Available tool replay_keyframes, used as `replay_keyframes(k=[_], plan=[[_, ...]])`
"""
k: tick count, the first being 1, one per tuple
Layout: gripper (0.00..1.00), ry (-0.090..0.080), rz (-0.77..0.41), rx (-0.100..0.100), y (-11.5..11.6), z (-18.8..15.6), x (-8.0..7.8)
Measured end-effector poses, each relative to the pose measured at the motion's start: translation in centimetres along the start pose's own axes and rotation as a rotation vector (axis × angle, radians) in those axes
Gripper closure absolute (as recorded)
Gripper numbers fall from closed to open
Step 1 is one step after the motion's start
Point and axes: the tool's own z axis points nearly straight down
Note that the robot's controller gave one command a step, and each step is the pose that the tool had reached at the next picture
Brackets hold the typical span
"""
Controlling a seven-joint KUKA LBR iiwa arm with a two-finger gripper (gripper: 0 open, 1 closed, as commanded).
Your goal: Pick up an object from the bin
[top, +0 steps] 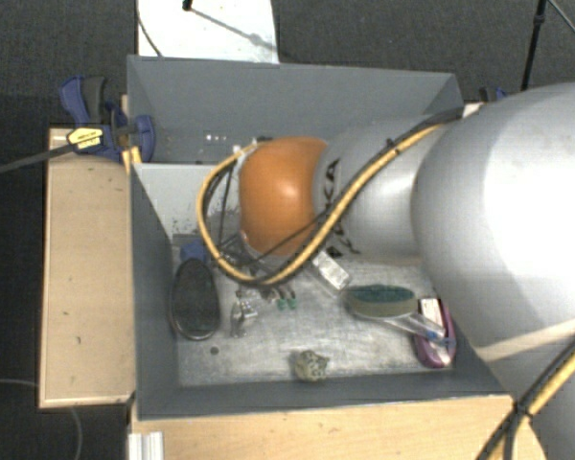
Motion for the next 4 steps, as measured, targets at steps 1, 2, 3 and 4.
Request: replay_keyframes(k=[1,2,3,4], plan=[[0.0,0.0,0.273,0.0,3.4,-6.0,-2.4],[0.0,-0.011,0.143,-0.003,5.0,-3.3,-1.6],[1.0,-0.009,0.145,-0.006,5.2,-3.3,-1.6],[1.0,-0.002,0.346,0.0,5.3,-15.2,-0.4]])
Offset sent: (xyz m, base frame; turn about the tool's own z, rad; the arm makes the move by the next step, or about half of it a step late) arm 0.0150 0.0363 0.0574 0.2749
